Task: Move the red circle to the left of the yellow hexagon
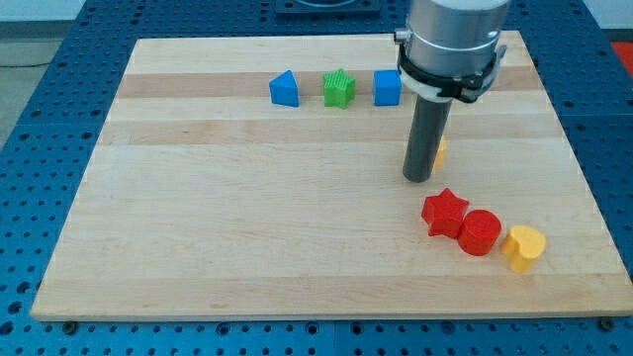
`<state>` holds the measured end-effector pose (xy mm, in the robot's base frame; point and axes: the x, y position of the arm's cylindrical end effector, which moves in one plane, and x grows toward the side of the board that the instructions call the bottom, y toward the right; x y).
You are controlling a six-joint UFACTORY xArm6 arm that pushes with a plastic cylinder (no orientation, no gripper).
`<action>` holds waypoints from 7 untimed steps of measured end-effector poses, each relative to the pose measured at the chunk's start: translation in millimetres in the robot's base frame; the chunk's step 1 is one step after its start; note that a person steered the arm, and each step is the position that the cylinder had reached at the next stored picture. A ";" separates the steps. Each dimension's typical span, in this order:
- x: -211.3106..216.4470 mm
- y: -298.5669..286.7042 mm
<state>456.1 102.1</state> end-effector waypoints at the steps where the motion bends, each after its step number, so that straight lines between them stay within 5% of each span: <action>1: -10.2 0.5; 3: 19.7 -44.7; 5: 132.6 -50.9; 7: 162.6 46.2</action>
<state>618.7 148.3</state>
